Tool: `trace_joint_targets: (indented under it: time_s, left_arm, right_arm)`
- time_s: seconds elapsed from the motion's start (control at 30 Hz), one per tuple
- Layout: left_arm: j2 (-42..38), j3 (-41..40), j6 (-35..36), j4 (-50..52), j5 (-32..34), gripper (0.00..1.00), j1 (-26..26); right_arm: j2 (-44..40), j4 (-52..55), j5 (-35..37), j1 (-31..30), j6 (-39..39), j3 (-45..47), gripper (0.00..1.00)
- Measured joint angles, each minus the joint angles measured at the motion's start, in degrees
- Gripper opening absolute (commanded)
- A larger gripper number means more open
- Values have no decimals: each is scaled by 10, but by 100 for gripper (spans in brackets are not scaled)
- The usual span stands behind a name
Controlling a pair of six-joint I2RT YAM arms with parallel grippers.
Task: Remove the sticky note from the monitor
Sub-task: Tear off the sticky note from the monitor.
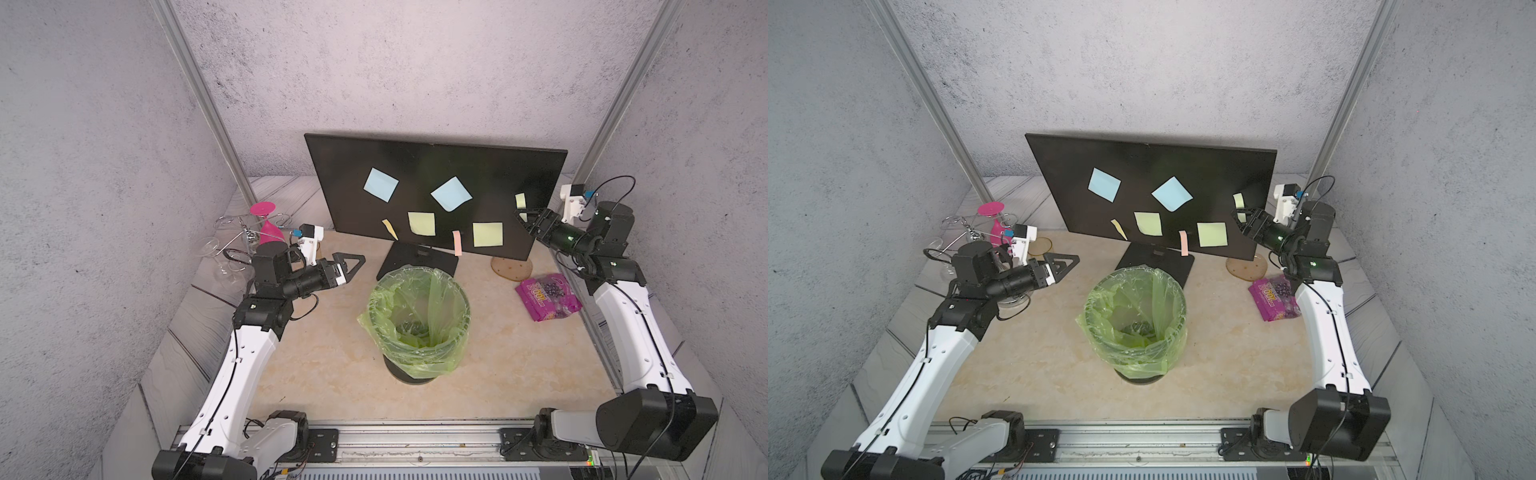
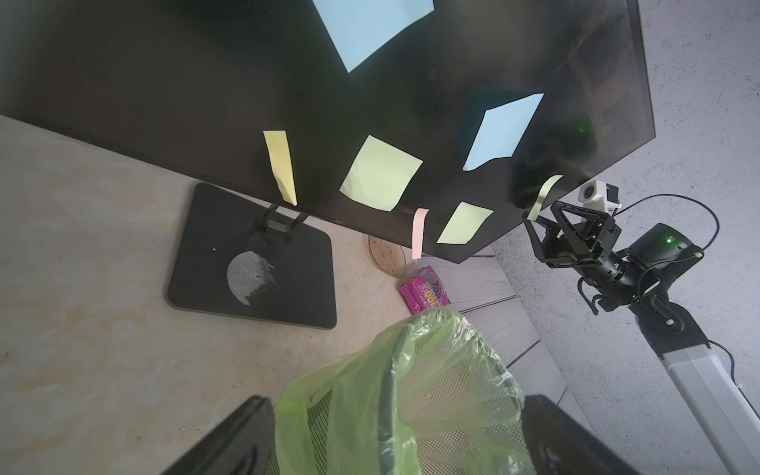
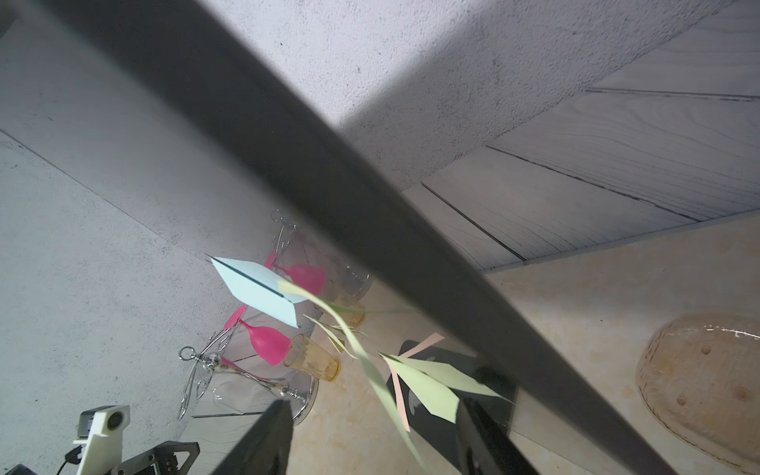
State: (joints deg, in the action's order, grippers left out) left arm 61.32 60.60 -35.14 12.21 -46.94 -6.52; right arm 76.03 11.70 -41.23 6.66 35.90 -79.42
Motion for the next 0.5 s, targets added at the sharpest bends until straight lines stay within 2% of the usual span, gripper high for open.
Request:
trace_joint_targets:
  time_s: [0.37, 0.5]
  left_arm:
    - [7, 7, 3, 2, 0, 100, 0]
    - [7, 8, 3, 3, 0, 100, 0]
  right_arm:
    - [0, -24, -22, 0, 3, 0, 35]
    - [0, -25, -25, 0, -2, 0, 21]
